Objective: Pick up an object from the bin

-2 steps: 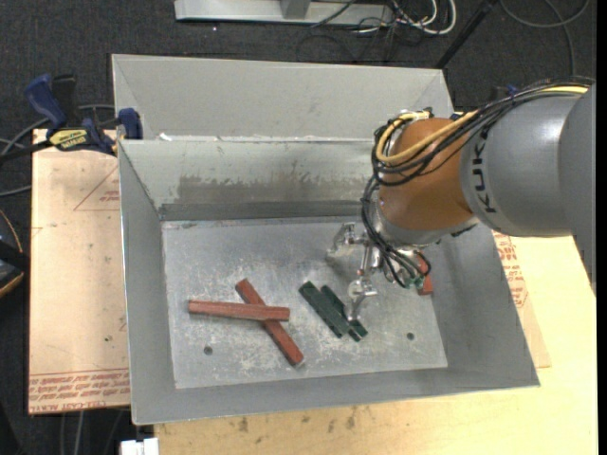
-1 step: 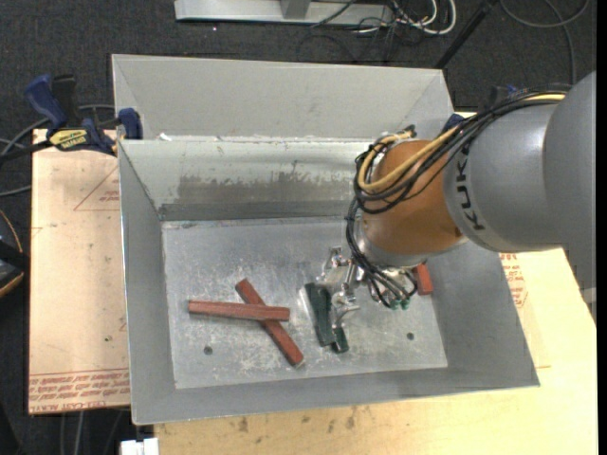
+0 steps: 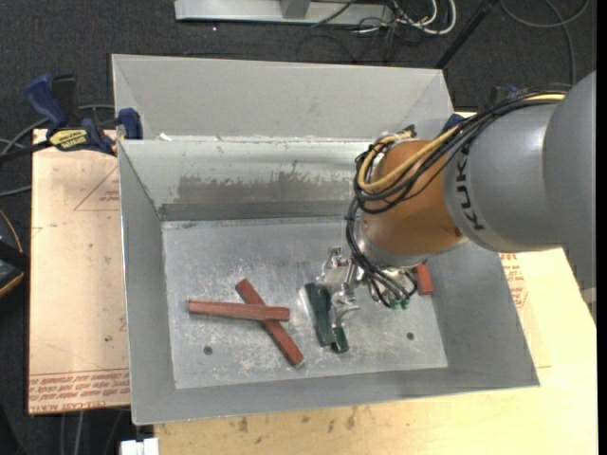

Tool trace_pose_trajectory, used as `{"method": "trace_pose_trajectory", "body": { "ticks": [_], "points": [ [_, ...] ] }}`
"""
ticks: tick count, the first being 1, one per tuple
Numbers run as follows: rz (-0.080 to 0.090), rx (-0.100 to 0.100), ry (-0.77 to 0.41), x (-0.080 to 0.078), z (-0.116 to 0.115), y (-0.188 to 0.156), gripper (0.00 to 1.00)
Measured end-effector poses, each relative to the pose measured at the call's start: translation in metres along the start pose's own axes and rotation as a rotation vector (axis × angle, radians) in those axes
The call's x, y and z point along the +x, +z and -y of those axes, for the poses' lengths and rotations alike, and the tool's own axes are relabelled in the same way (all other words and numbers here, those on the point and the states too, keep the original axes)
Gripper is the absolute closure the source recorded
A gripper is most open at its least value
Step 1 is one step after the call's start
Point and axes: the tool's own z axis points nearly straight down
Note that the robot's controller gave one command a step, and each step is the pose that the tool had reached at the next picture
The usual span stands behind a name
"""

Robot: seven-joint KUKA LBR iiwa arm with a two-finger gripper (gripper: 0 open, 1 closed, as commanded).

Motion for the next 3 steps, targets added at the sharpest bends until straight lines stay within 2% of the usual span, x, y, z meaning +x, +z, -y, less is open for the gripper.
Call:
{"method": "trace_pose_trajectory", "body": {
  "ticks": [1, 2, 3],
  "points": [
    [-0.033, -0.007, 0.009, 0.001, 0.001, -0.03, 0.0],
    [-0.034, -0.006, 0.025, -0.013, 0.009, -0.09, 0.0],
    [-0.017, -0.004, -0.031, -0.018, -0.033, -0.075, 0.0]
  ]
}}
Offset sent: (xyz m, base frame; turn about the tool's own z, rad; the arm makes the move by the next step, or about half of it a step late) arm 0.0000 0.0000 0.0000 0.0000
